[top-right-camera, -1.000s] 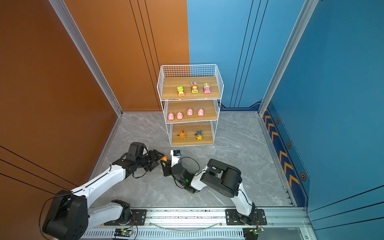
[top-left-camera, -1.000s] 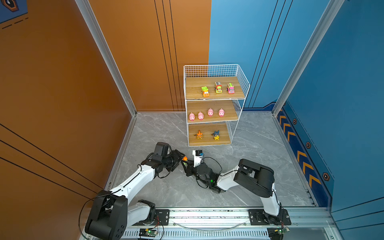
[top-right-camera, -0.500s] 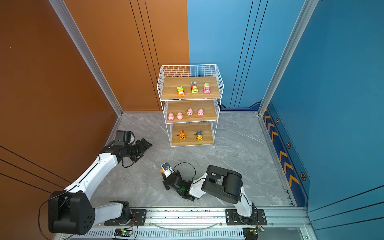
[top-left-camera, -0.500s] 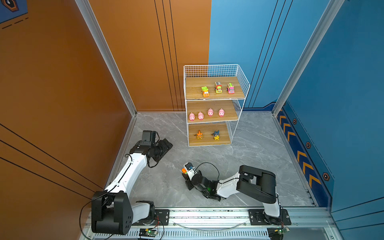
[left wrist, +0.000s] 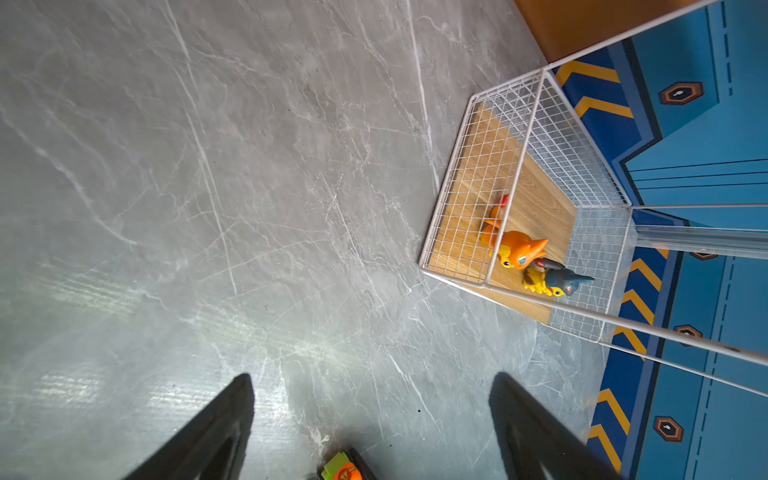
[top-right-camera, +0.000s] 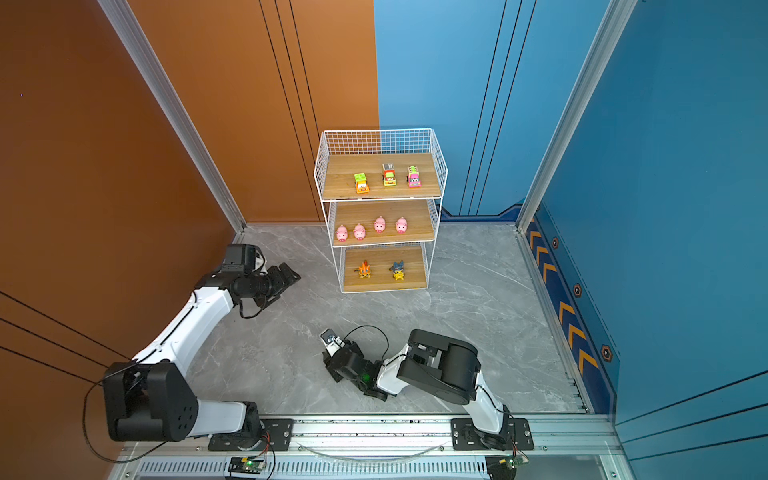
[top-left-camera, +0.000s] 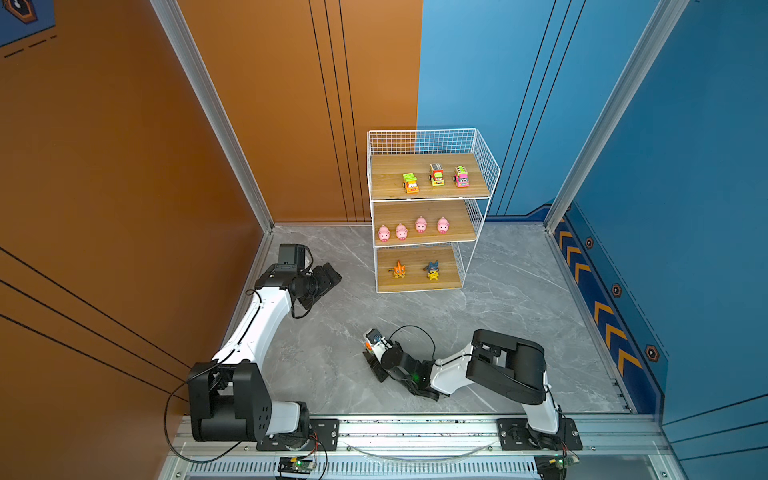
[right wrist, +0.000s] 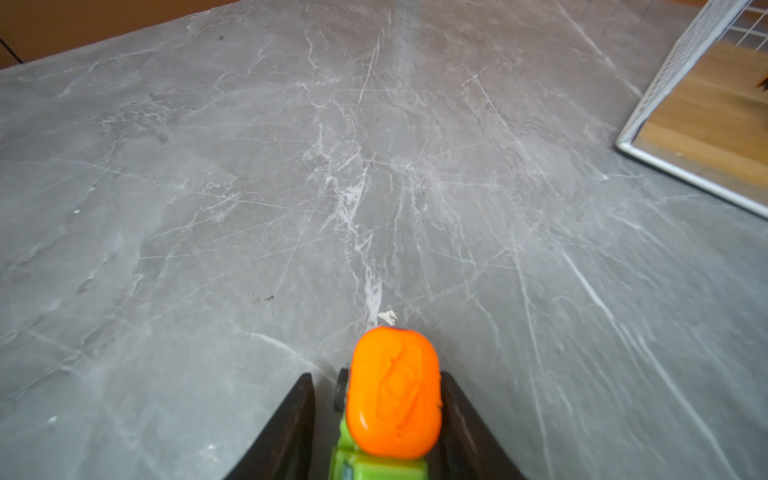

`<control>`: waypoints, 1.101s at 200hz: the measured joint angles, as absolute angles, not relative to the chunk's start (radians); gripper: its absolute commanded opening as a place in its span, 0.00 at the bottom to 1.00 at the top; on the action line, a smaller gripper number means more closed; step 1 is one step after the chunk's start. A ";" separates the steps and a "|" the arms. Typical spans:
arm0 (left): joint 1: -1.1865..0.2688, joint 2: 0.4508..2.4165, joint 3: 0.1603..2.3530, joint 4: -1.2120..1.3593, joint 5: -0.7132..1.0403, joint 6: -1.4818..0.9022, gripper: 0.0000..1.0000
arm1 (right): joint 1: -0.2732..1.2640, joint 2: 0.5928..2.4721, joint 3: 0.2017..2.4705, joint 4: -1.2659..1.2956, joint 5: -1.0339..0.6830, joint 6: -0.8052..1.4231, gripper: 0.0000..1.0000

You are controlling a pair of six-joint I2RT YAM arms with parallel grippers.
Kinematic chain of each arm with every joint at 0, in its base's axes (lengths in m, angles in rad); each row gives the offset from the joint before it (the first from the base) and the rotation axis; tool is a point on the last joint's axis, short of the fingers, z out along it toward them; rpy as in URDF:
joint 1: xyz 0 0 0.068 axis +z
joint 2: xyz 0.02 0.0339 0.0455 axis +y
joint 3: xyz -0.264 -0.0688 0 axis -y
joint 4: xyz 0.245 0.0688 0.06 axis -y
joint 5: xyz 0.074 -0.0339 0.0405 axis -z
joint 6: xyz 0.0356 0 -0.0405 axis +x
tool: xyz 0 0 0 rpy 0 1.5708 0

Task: Place and organize the plastic toys onto the shelf
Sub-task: 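Open the left gripper and draw it back while the right gripper holds the car, then hold the small green-and-orange car in the right gripper near the floor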

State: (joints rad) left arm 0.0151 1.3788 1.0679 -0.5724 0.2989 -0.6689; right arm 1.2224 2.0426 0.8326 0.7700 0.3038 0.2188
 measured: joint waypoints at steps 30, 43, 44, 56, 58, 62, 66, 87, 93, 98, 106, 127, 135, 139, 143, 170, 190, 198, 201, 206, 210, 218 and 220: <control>0.020 1.383 1.068 -0.577 0.321 -0.643 0.90 | 1.201 2.022 0.812 0.770 0.245 0.209 0.53; 0.020 1.383 1.068 -0.577 0.337 -0.639 0.90 | 1.189 2.009 0.796 0.776 0.220 0.209 0.52; 0.020 1.383 1.068 -0.577 0.338 -0.639 0.90 | 1.189 2.009 0.795 0.776 0.218 0.209 0.52; 0.020 1.383 1.067 -0.576 0.353 -0.635 0.90 | 1.178 1.998 0.780 0.780 0.193 0.209 0.52; 0.020 1.383 1.067 -0.576 0.354 -0.634 0.90 | 1.177 1.997 0.778 0.780 0.190 0.209 0.51; 0.020 1.383 1.067 -0.576 0.358 -0.633 0.90 | 1.175 1.995 0.775 0.783 0.182 0.209 0.52; 0.020 1.383 1.066 -0.576 0.362 -0.632 0.90 | 1.172 1.993 0.772 0.785 0.178 0.208 0.51; 0.020 1.383 1.066 -0.575 0.379 -0.632 0.90 | 1.166 1.987 0.764 0.793 0.151 0.208 0.51; 0.021 1.384 1.066 -0.573 0.383 -0.632 0.90 | 1.167 1.985 0.764 0.794 0.147 0.208 0.51; 0.021 1.385 1.065 -0.572 0.387 -0.632 0.90 | 1.167 1.984 0.764 0.795 0.142 0.208 0.51; 0.021 1.386 1.065 -0.572 0.392 -0.632 0.90 | 1.167 1.983 0.764 0.797 0.134 0.207 0.51; 0.022 1.392 1.061 -0.568 0.403 -0.632 0.90 | 1.167 1.983 0.764 0.801 0.130 0.206 0.50; 0.024 1.393 1.060 -0.568 0.407 -0.633 0.90 | 1.167 1.983 0.764 0.802 0.129 0.206 0.49; 0.026 1.394 1.059 -0.567 0.410 -0.633 0.90 | 1.167 1.983 0.764 0.802 0.130 0.206 0.48; 0.027 1.396 1.058 -0.565 0.412 -0.633 0.90 | 1.167 1.983 0.764 0.802 0.129 0.206 0.47; 0.027 1.402 1.052 -0.556 0.424 -0.636 0.90 | 1.166 1.983 0.767 0.802 0.129 0.205 0.42; 0.027 1.406 1.048 -0.548 0.429 -0.636 0.90 | 1.166 1.983 0.782 0.800 0.127 0.203 0.40; 0.027 1.407 1.048 -0.544 0.432 -0.636 0.90 | 1.166 1.983 0.789 0.801 0.126 0.202 0.40; 0.027 1.407 1.048 -0.543 0.432 -0.636 0.90 | 1.166 1.983 0.791 0.801 0.126 0.201 0.39; 0.027 1.407 1.048 -0.542 0.432 -0.636 0.90 | 1.166 1.983 0.794 0.801 0.126 0.201 0.39; 0.027 1.407 1.048 -0.541 0.432 -0.636 0.90 | 1.166 1.983 0.796 0.801 0.126 0.201 0.38; 0.027 1.407 1.048 -0.541 0.433 -0.636 0.90 | 1.166 1.983 0.799 0.800 0.126 0.199 0.37; 0.027 1.407 1.048 -0.541 0.433 -0.636 0.90 | 1.166 1.983 0.799 0.800 0.127 0.199 0.36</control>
State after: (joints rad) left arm 0.0273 1.4067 1.0481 -0.5407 0.4328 -0.6365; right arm 1.1656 1.9827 0.7990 0.8001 0.1268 0.1986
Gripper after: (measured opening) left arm 0.902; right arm 0.384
